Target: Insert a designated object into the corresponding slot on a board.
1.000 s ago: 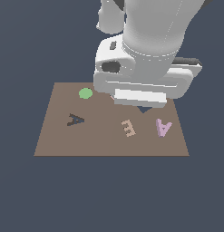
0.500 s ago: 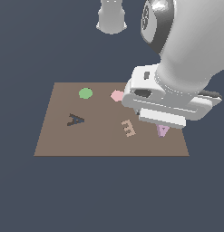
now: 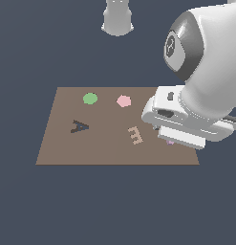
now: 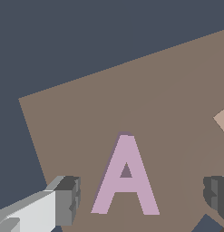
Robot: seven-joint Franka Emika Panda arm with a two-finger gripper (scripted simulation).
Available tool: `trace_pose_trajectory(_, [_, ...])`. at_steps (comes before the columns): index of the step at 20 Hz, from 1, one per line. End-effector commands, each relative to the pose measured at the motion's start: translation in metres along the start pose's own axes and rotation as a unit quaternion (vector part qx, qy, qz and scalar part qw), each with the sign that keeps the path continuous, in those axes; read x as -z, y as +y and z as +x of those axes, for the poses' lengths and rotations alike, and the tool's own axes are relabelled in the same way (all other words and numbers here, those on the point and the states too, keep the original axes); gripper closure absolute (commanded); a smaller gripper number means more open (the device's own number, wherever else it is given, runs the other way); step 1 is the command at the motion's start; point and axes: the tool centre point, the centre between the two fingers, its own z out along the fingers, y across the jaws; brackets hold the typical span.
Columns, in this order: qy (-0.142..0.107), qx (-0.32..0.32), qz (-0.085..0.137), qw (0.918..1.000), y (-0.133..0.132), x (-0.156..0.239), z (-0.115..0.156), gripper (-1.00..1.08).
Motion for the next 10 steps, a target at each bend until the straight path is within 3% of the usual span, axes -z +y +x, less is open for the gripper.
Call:
trace_pose_trajectory(1, [0.0, -0.006, 0.0, 1.0, -0.0048, -0.0034, 0.0018, -0.92])
trace_pose_trajectory(10, [-0.001, -0.008, 0.0, 1.0, -0.0079, -0.0087, 0.0024, -0.92])
